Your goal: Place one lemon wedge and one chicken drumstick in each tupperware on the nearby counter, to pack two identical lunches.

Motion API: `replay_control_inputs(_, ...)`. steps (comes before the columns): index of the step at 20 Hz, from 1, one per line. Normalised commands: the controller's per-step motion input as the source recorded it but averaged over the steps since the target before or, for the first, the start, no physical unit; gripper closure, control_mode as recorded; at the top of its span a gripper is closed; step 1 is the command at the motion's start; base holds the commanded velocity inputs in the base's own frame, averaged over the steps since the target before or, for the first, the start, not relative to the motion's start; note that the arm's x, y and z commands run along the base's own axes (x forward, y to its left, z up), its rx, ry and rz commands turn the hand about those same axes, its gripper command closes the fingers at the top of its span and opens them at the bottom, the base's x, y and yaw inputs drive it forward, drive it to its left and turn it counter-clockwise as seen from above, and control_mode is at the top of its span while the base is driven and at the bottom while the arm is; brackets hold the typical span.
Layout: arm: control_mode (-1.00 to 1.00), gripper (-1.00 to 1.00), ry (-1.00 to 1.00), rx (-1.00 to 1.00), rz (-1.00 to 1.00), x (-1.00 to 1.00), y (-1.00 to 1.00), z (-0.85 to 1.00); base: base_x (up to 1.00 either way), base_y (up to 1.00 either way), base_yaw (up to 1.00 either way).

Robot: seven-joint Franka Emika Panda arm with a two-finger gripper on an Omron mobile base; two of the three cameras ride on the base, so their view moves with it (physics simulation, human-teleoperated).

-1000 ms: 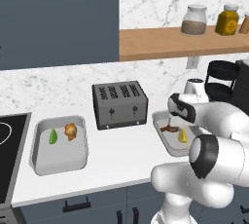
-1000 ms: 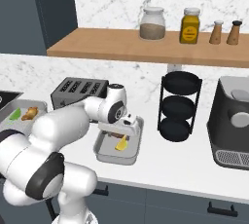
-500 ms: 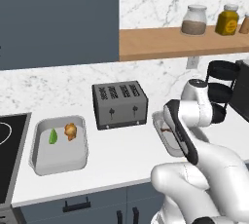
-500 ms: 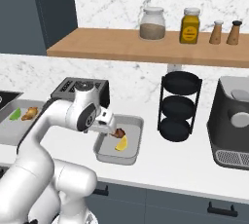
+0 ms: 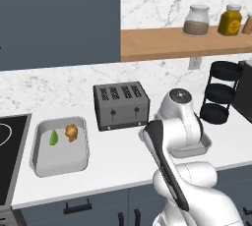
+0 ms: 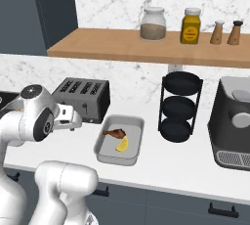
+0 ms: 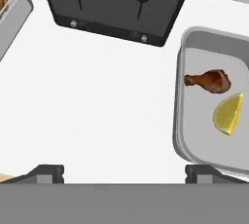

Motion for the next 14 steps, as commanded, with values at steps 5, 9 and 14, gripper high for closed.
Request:
replay_control_inputs(5,-1.00,-1.00,-0.05,-0.07,0.04,-0.15,0.35,0.20,0.00,0.00,0.00)
replay_control_inputs(9,-1.00,-1.00,0.00,-0.04,0.00,-0.02,0.27,0.00,0.00,0.00,0.00)
replay_control_inputs(14,-1.00,-1.00,0.01,-0.04,0.00,0.00,0.20,0.00,0.00,0.00,0.00)
